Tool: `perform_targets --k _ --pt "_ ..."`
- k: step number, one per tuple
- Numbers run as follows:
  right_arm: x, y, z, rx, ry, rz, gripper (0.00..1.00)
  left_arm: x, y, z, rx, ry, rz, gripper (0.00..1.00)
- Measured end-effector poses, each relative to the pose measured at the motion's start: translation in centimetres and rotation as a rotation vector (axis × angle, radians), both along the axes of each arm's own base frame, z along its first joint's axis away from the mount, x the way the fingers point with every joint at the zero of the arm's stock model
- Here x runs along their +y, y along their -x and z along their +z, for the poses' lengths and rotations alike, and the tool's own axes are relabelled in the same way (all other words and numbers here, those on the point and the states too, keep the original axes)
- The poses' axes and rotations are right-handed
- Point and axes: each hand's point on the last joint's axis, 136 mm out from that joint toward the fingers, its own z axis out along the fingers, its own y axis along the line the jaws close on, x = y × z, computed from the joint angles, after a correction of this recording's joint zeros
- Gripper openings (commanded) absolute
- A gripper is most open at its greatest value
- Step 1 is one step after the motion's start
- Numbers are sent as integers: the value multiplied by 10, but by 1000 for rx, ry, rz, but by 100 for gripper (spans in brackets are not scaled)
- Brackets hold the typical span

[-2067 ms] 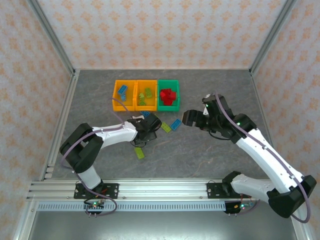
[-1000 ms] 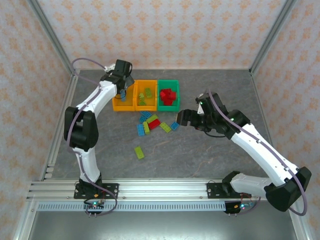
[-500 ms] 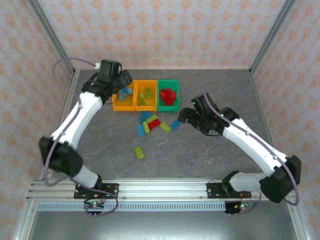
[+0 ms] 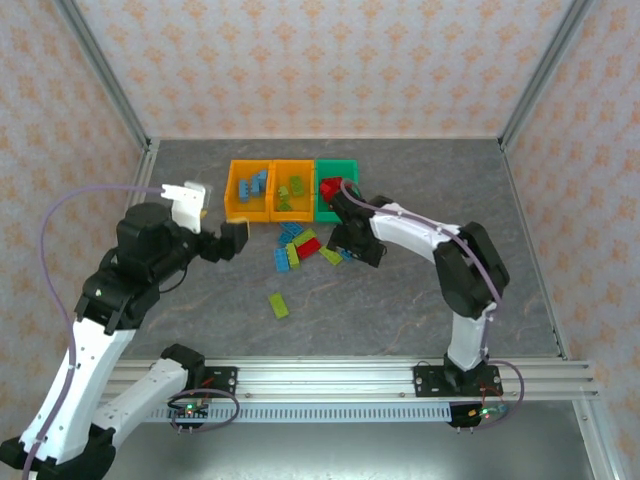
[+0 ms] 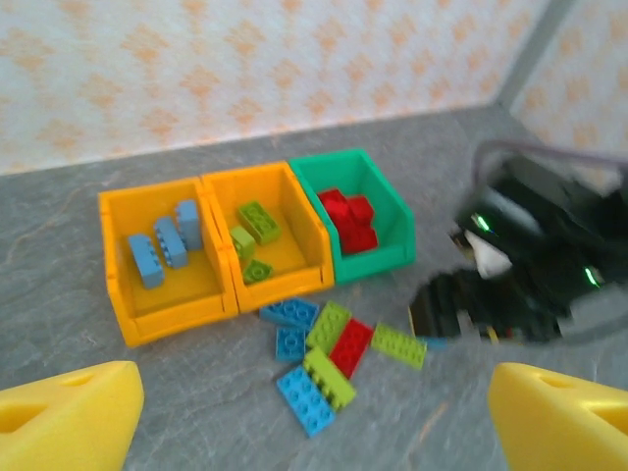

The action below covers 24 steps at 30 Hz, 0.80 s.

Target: Sort the legos into containers by color

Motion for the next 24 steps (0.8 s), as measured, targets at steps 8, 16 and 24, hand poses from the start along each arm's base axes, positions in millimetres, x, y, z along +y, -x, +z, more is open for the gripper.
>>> perform_targets --k 8,16,24 --pt "-1 -18 -14 -22 62 -27 52 -19 14 -76 108 -104 -188 100" --pt "-11 -15 -10 -73 58 -67 33 -29 25 -82 55 -121 -296 100" --pt "8 -18 73 -308 -69 46 32 -17 16 -84 6 -142 -208 100"
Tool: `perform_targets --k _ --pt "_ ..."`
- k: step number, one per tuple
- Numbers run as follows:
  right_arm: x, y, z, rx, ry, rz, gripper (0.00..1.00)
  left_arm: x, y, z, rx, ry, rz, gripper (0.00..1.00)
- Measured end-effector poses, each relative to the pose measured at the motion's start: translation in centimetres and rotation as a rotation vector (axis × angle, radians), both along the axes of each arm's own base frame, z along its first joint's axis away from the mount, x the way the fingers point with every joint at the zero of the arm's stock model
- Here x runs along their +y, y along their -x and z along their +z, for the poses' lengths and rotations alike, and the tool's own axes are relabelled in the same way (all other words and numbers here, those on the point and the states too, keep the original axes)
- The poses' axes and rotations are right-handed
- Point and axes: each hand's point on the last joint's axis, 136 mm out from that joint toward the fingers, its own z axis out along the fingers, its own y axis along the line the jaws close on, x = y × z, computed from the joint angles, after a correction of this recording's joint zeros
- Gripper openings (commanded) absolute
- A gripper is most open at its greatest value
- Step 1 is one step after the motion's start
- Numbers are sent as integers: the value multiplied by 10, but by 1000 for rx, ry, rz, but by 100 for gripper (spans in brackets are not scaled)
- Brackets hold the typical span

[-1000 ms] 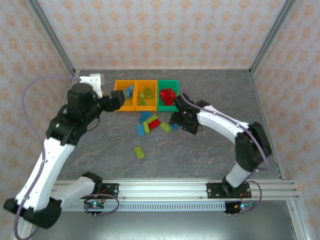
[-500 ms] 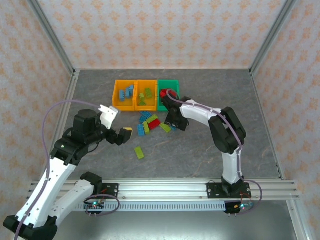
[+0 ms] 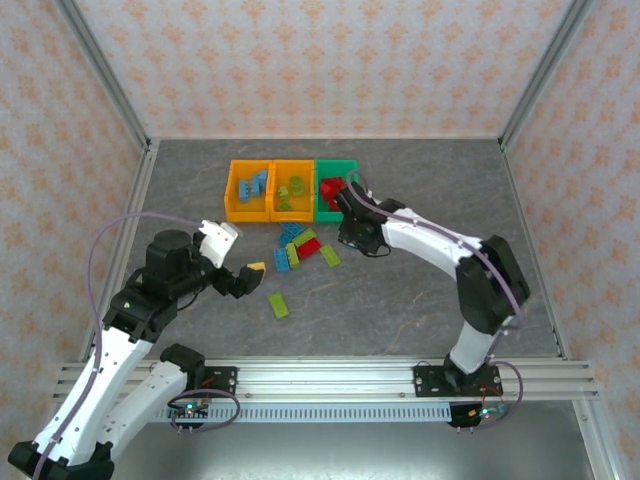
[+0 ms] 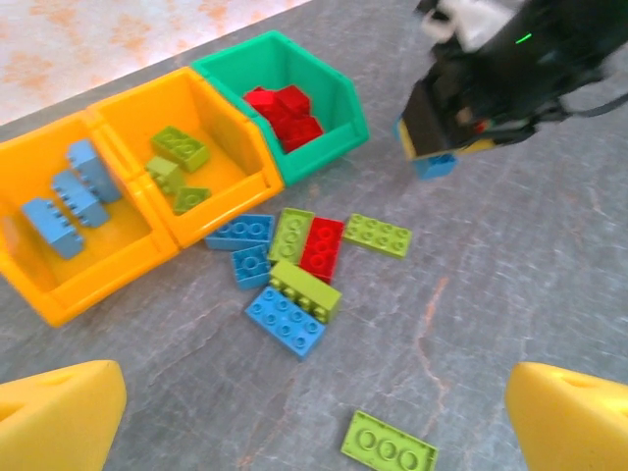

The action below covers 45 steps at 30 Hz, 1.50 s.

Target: Sort the legos into containers by color

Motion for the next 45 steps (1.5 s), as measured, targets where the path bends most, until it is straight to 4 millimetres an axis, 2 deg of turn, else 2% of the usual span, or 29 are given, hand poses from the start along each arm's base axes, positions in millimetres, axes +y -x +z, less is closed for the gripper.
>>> perform_targets --k 2,5,7,9,12,15,20,21,24,26,31,35,38,42,45 --pt "27 -1 33 -106 -37 115 32 8 -5 1 -9 0 63 100" --pt "80 -3 75 -240 -110 298 32 25 -15 5 -21 8 180 100" --pt "111 -12 94 -307 -143 385 32 39 -20 5 -21 11 267 100" --pt "134 -30 102 -356 -153 431 32 52 -24 5 -23 8 342 100" --pt "167 -63 93 -394 -152 468 32 66 -27 5 -31 -8 416 100" --pt "195 -93 66 -396 -142 492 33 71 -27 5 -38 -14 439 100" --pt "229 -134 27 -403 -117 512 35 71 -24 5 -47 -17 436 100" --pt "234 -141 23 -409 -115 515 38 71 -24 6 -49 -16 436 100" --pt "246 -155 19 -436 -117 528 54 71 -24 6 -51 -16 435 100" --pt "248 -159 20 -443 -121 525 59 71 -24 6 -50 -20 433 100" --pt "242 -156 24 -420 -117 522 59 71 -25 5 -47 -24 432 100" --pt "223 -135 36 -355 -87 534 60 71 -25 5 -48 -28 430 100" --pt "192 -102 60 -314 -68 540 61 71 -26 3 -43 -36 428 100" --pt "135 -43 111 -356 -76 527 64 70 -28 -2 -23 -47 425 100" --pt "93 0 127 -403 -75 505 65 63 -27 -6 -8 -47 383 100"
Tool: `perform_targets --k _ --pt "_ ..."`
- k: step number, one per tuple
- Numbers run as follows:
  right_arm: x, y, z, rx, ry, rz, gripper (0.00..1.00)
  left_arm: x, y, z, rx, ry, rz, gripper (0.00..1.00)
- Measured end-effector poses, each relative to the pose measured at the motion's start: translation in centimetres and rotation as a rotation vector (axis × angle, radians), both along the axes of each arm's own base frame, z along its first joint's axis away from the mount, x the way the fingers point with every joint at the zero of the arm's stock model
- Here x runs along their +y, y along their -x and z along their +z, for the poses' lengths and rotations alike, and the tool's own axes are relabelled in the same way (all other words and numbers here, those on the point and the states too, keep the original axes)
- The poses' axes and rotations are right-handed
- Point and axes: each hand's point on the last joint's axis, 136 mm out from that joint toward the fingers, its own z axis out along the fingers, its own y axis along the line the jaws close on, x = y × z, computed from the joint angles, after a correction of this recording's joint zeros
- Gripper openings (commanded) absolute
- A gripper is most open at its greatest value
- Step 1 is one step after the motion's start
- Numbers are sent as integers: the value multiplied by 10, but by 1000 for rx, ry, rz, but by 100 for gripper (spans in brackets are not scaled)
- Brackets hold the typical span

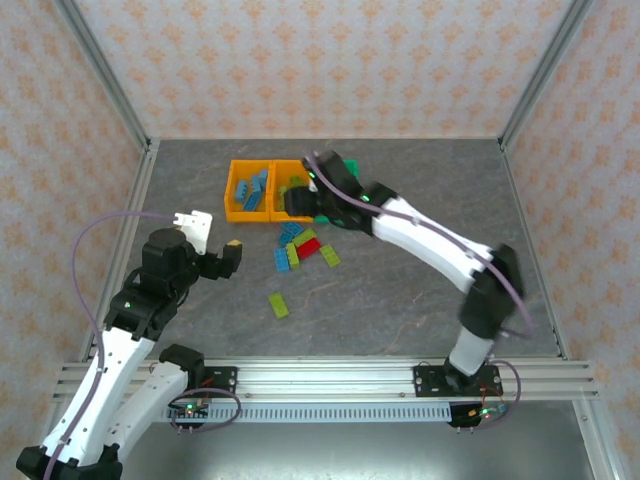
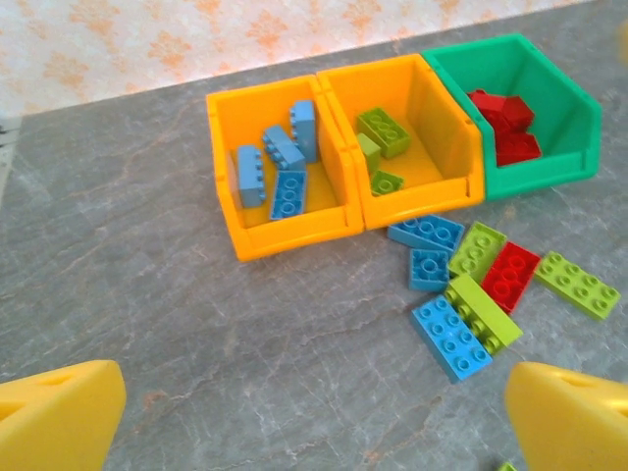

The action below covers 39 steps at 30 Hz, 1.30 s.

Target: Sort the legos into containers by color

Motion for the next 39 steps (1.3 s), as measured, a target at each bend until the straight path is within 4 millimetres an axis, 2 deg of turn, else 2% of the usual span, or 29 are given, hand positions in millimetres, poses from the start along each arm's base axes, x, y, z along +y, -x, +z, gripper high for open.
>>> perform_targets --k 1,3,7,9,12,15,21,26,30,37,39 --pt "-12 12 -2 -4 6 -5 66 -4 1 -1 5 6 -25 100" --pt "-35 31 -22 7 45 -21 69 -16 3 -5 19 18 -95 100" --pt "-61 49 -95 114 209 -31 71 -42 8 -15 68 53 -251 100" --pt "-66 53 -130 181 297 -17 73 -55 10 -22 106 72 -324 100" --pt "-66 53 -163 233 385 9 74 -65 11 -32 159 91 -382 100" --pt "-60 42 -183 250 454 23 74 -67 14 -33 165 91 -401 100" --pt "-44 17 -206 234 533 40 66 -66 16 -26 134 89 -403 100" --pt "-43 16 -220 255 556 45 53 -65 16 -26 133 87 -400 100" --pt "-41 19 -223 270 532 39 40 -65 16 -26 133 87 -400 100" --pt "-45 26 -220 286 490 8 35 -63 13 -31 148 76 -384 100" --pt "-49 31 -213 282 474 4 35 -63 13 -31 149 76 -384 100"
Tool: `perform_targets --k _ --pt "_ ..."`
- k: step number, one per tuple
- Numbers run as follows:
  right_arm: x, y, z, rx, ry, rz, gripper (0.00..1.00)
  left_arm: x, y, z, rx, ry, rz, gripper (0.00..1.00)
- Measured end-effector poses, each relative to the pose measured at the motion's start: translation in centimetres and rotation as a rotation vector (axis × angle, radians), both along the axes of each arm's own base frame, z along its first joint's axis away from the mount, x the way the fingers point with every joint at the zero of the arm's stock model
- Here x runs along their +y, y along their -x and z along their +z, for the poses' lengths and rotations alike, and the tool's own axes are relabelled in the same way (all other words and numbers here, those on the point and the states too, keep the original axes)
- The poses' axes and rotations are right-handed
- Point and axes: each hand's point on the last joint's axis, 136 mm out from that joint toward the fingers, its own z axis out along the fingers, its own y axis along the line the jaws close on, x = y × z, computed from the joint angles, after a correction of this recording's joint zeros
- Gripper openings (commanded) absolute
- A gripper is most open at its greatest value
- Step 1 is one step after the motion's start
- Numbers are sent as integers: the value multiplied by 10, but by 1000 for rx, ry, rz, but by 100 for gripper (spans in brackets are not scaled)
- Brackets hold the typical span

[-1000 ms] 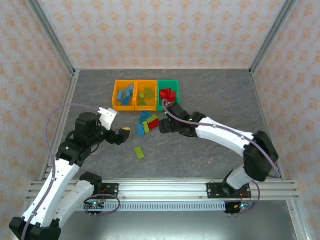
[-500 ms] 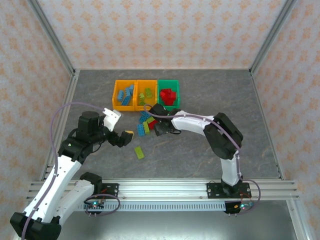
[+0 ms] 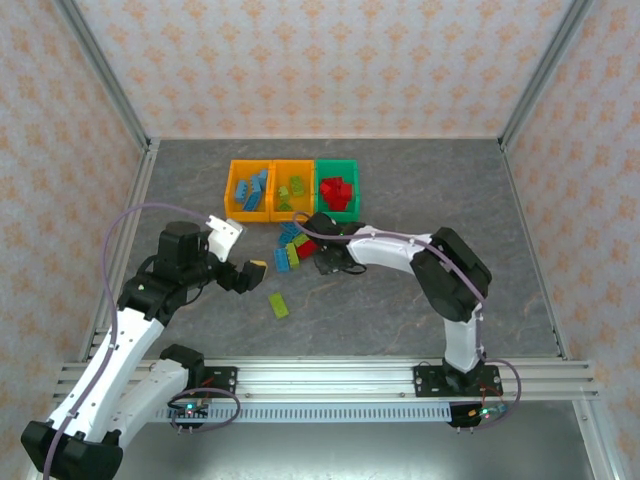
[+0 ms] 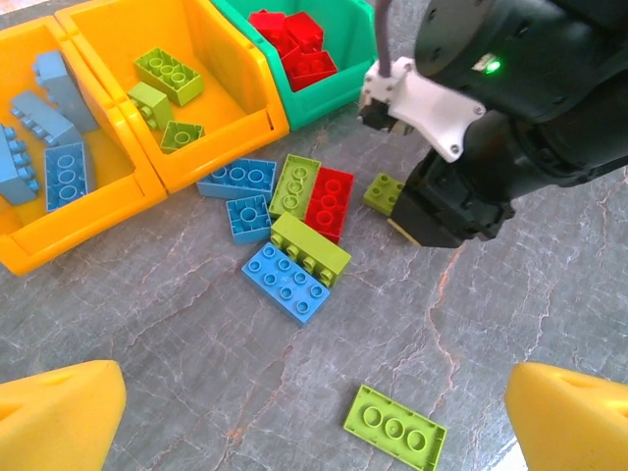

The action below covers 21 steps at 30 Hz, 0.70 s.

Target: Sort the legos into containers by color

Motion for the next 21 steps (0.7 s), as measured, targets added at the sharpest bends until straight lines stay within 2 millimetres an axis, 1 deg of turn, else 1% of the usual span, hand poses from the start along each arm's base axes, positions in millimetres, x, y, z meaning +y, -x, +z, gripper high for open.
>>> perform_targets --k 1,2,4,6,9,11,12,14,16,18,20,21 --pt "-1 2 5 -7 -13 -1 35 0 0 0 0 0 0 100" --pt "-2 4 15 -21 -38 0 35 0 0 0 0 0 0 100" --pt "1 4 40 -68 -104 5 36 1 0 0 -1 -2 3 100" --pt "9 -2 75 -149 -197 9 36 1 -1 0 -3 -4 6 100" --pt "23 -19 124 -281 -316 3 35 3 -1 0 -4 -10 14 100" --pt "32 -35 145 -345 -354 -9 35 4 -2 0 -5 -15 21 100" --pt "40 -46 153 -370 -368 -18 35 4 -2 -1 -6 -17 23 100" --pt "55 -73 164 -405 -387 -38 35 6 -3 -1 -9 -23 32 100" --pt "69 -103 166 -428 -399 -60 35 10 -4 0 -15 -35 49 100" --pt "79 -133 159 -434 -396 -86 36 15 -6 -1 -20 -56 78 100" --pt "85 -159 143 -423 -376 -107 42 23 -9 -2 -25 -82 116 100" --pt "86 -168 136 -416 -364 -113 45 26 -10 -3 -27 -96 134 100"
